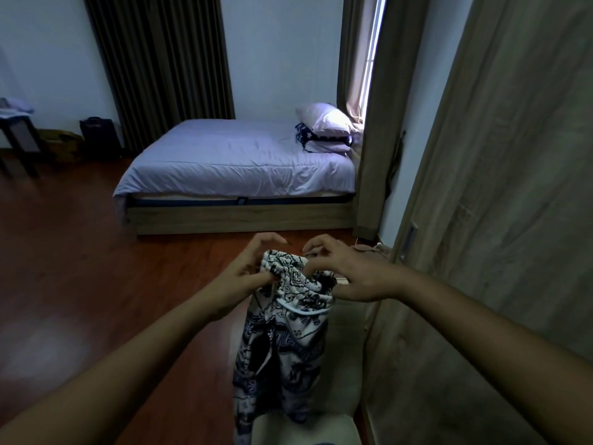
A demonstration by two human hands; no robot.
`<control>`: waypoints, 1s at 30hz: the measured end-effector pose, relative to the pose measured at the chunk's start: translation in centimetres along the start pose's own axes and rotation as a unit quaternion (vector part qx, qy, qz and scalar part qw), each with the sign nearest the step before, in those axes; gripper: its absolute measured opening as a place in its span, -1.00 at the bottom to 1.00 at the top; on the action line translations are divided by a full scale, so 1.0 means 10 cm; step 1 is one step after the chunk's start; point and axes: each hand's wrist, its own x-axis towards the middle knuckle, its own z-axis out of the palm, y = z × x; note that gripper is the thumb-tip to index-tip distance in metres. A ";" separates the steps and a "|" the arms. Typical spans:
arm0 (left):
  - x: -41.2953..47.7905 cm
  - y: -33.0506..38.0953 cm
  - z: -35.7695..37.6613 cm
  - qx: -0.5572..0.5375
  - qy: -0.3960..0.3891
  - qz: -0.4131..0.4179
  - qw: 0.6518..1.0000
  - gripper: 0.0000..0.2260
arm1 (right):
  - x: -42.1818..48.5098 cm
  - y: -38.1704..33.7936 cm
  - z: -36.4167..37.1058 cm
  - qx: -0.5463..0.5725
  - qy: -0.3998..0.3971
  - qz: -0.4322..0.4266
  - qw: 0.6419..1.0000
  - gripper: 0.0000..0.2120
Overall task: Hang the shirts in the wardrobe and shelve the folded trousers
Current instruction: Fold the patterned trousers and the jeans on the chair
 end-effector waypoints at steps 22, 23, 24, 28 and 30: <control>0.15 -0.14 -0.22 0.201 -0.059 -0.002 0.978 -0.81 | -0.08 0.24 0.21 0.100 0.086 0.052 0.990 -0.74; 0.22 -0.14 -0.23 0.190 -0.054 -0.006 0.980 -0.79 | -0.06 0.29 0.20 0.134 0.091 0.061 0.985 -0.76; 0.29 -0.15 -0.23 0.173 -0.049 -0.010 0.984 -0.79 | -0.03 0.35 0.18 0.161 0.094 0.072 0.980 -0.72; 0.71 -0.17 -0.29 0.124 0.004 -0.017 0.992 -0.80 | 0.18 0.64 0.05 0.224 0.139 0.111 0.958 -0.66; 0.99 -0.25 -0.35 0.093 0.036 -0.014 0.995 -0.79 | 0.35 0.87 0.03 0.256 0.191 0.136 0.938 -0.65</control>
